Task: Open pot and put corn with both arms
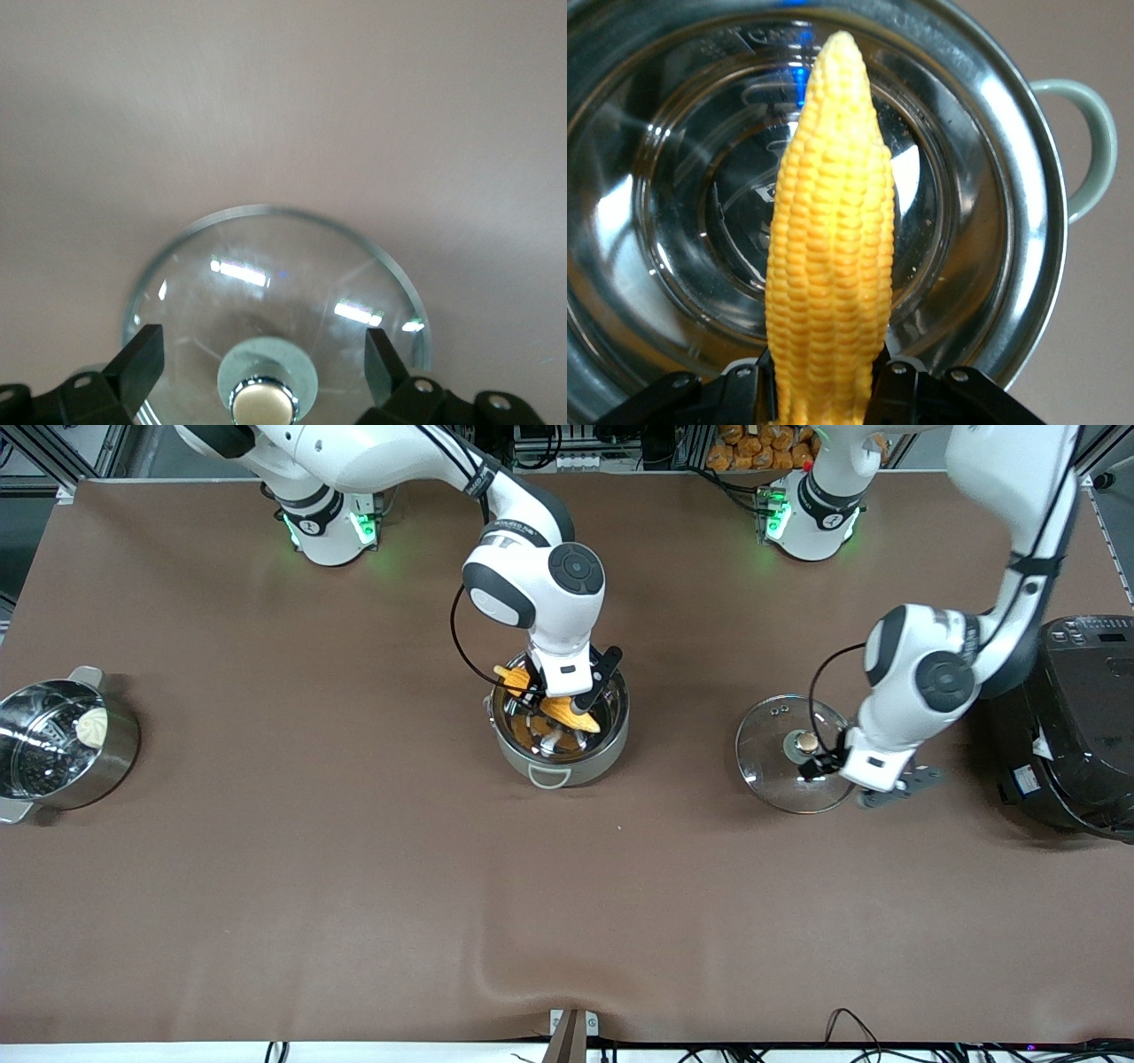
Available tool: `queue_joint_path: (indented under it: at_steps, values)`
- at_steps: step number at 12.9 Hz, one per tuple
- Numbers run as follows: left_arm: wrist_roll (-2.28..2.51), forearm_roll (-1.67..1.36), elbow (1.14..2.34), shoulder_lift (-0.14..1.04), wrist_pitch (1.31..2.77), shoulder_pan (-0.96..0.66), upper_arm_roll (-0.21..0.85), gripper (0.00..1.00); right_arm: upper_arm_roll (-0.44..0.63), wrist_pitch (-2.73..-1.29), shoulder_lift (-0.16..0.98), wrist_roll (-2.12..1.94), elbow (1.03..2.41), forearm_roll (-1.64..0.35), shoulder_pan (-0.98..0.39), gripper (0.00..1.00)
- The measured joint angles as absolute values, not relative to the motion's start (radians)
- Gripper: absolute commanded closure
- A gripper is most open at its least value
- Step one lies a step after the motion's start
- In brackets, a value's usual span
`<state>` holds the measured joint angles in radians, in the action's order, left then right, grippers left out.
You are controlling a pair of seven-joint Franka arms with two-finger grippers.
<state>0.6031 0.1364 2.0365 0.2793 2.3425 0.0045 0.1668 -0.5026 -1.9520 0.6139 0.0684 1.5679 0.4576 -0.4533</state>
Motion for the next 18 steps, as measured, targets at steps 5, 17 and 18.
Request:
queue_joint_path:
  at_steps: [5, 17, 18]
  values:
    - [0.574, 0.136, 1.742, 0.173, 1.920, 0.006, 0.167, 0.00, -0.503, -1.972, 0.617, 0.239, 1.566, 0.473, -0.475, 0.00]
    - [0.345, 0.109, 1.631, 0.000, 1.705, 0.057, 0.162, 0.00, -0.491, -1.758, 0.457, 0.197, 1.461, 0.313, -0.208, 0.00]
    - [0.316, 0.107, 1.614, -0.001, 1.679, 0.060, 0.161, 0.00, -0.490, -1.705, 0.431, 0.176, 1.461, 0.285, -0.159, 0.00]
